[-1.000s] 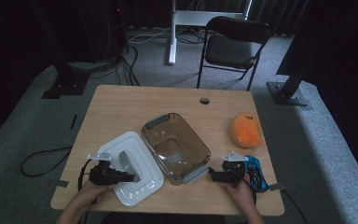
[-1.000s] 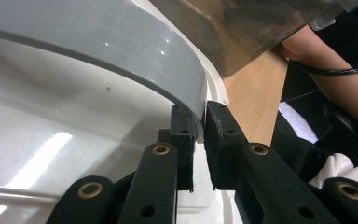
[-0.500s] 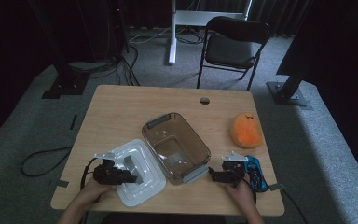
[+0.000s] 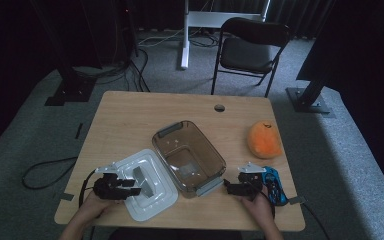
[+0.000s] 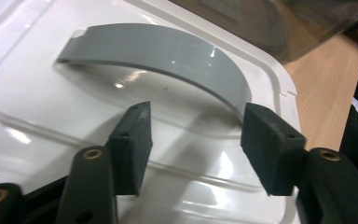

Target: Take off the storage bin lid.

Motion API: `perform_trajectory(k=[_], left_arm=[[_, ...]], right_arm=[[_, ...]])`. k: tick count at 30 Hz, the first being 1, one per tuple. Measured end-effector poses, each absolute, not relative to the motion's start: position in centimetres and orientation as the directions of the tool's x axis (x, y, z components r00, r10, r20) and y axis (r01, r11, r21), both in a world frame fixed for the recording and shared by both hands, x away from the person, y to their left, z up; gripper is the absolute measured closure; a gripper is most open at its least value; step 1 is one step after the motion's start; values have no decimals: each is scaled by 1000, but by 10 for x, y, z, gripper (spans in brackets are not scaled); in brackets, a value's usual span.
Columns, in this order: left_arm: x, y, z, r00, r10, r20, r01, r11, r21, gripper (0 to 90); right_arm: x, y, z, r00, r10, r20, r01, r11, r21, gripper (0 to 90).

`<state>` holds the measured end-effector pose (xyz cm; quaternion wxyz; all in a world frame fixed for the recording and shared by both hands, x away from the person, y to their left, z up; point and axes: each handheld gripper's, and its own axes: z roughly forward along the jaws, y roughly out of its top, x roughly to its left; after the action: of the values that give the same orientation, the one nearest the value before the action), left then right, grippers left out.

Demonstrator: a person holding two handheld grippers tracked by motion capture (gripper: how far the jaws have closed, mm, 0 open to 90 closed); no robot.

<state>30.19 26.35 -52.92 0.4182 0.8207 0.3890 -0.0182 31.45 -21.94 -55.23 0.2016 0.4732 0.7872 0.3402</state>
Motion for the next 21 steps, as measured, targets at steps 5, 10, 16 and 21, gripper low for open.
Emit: perform_trajectory(k=[5, 10, 16, 21], left_arm=[[301, 271, -527, 658, 672, -338, 661, -301, 687, 388], [300, 280, -523, 619, 712, -331, 665, -251, 704, 347], [300, 291, -520, 543, 770, -336, 674, -160, 721, 271], [299, 298, -520, 494, 820, -291, 677, -153, 719, 184]], right_arm=[[315, -219, -552, -471, 882, 5, 608, 321, 726, 118], [314, -219, -552, -470, 882, 5, 608, 320, 726, 118], [315, -219, -552, -471, 882, 4, 608, 321, 726, 118], [315, -219, -552, -471, 882, 5, 608, 320, 726, 118]])
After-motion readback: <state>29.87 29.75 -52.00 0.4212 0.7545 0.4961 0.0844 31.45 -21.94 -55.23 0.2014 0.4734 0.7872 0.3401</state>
